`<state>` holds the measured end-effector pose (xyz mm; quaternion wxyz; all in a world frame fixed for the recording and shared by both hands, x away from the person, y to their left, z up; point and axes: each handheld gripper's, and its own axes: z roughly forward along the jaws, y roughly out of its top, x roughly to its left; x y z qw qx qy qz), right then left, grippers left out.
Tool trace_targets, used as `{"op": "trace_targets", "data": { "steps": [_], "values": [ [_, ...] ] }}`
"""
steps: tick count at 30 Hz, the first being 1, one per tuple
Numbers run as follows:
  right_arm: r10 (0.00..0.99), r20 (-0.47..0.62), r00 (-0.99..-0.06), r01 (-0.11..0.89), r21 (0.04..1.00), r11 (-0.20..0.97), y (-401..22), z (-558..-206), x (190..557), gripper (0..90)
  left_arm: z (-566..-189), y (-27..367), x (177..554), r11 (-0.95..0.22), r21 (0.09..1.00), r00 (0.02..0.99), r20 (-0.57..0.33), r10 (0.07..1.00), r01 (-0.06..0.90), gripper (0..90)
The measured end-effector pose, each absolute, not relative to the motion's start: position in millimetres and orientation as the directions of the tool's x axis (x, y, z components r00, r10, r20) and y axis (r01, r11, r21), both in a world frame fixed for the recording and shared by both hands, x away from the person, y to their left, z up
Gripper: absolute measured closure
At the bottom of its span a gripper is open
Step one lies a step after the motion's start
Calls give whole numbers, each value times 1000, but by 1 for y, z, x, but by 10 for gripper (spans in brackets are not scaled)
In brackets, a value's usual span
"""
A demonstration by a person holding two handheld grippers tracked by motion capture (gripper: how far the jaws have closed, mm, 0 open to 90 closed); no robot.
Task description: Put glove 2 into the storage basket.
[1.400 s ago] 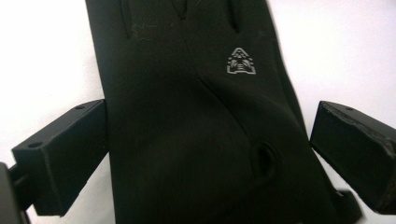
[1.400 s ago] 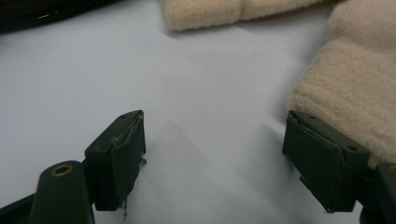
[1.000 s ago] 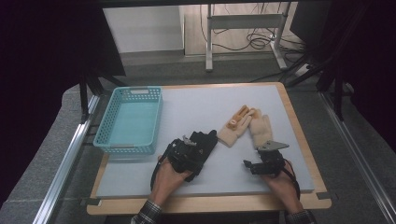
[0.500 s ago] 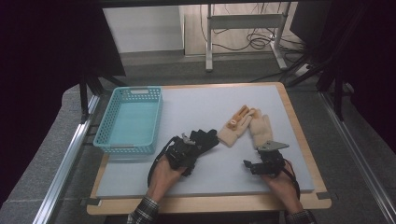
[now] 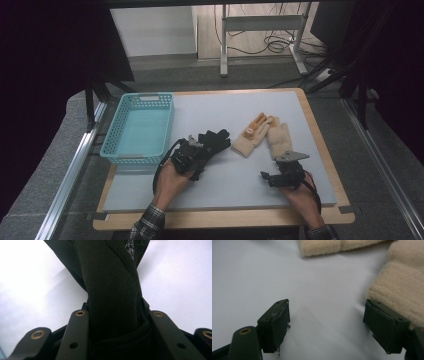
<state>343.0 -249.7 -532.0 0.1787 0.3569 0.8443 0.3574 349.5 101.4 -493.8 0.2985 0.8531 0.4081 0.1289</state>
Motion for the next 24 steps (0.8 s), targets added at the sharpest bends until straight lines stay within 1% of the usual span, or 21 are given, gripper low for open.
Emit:
{"op": "trace_targets", "data": {
  "steps": [11, 16, 24],
  "values": [
    [730, -49, -682, 473, 732, 490, -250, -532, 343, 210, -466, 108, 368, -493, 630, 614, 34, 789, 600, 669],
    [730, -47, -681, 475, 731, 490, -250, -532, 343, 210, -454, 113, 374, -479, 638, 595, 40, 803, 603, 669],
    [730, -48, -682, 474, 732, 490, -250, -532, 343, 210, -430, 134, 387, -455, 656, 556, 65, 829, 602, 671]
  ]
}}
